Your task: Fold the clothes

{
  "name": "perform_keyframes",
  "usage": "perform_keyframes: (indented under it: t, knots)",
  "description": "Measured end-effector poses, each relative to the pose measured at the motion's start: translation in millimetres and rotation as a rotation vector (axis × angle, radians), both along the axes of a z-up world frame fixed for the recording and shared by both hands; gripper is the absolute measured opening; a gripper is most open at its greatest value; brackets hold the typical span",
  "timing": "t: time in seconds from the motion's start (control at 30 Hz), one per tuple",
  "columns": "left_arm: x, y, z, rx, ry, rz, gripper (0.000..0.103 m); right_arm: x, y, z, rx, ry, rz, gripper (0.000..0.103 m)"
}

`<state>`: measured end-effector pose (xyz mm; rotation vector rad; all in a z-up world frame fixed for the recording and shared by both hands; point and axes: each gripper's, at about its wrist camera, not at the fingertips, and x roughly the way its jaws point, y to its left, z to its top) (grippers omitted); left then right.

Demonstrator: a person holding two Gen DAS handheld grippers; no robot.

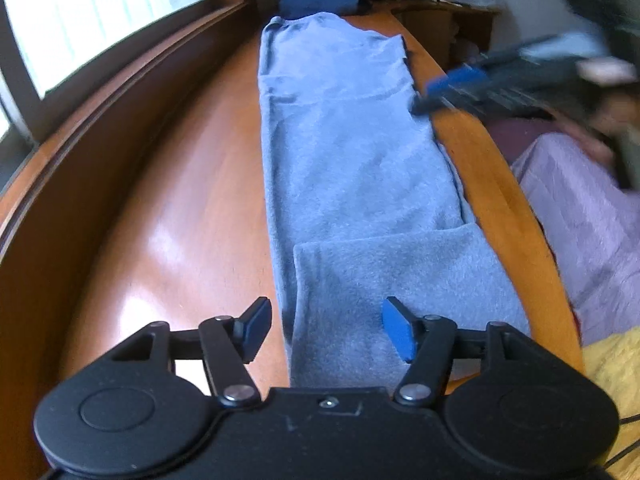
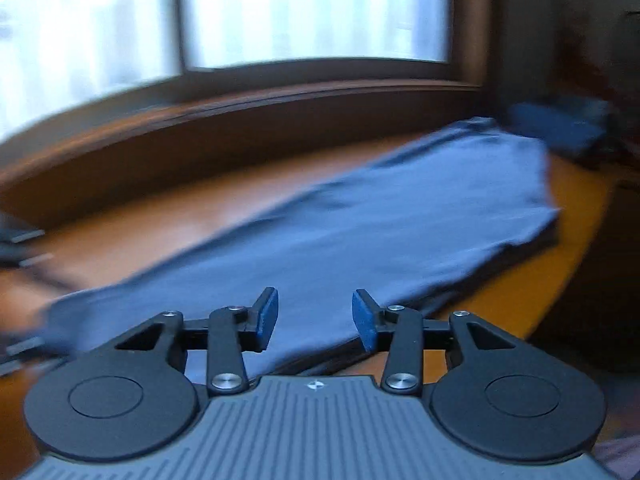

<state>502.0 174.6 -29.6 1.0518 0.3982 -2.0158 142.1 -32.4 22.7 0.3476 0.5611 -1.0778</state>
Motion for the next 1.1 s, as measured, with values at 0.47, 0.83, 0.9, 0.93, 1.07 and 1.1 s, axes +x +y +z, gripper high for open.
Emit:
perform_keyframes:
  t: [0.47,0.83,0.9,0.93,1.07,1.1]
  knots:
    - [-62,-10,-7,0.082,0.046,0.204,0.081,-15,-90,-9,0.041,0.082,0.038,0.04]
    - [-60,-6,-6,0.024,0.019,0.234,0.08,-38,31,13,-0.144,0.021,0.194,0.073]
    - [-52,-3,-2,0.021,0.014,0.239,0.08,-42,67,10,-0.139,-0.012,0.242,0.074]
    - [-47,-1,0,0.02,0.011,0.241,0.08,-43,83,8,-0.131,-0.022,0.258,0.074]
    - [-34,9,4,-0.003,-0.002,0.221,0.08,-37,138,-8,-0.075,0.016,0.364,0.074]
    - [-30,15,5,-0.015,-0.008,0.204,0.08,-32,149,-13,-0.064,0.043,0.393,0.074]
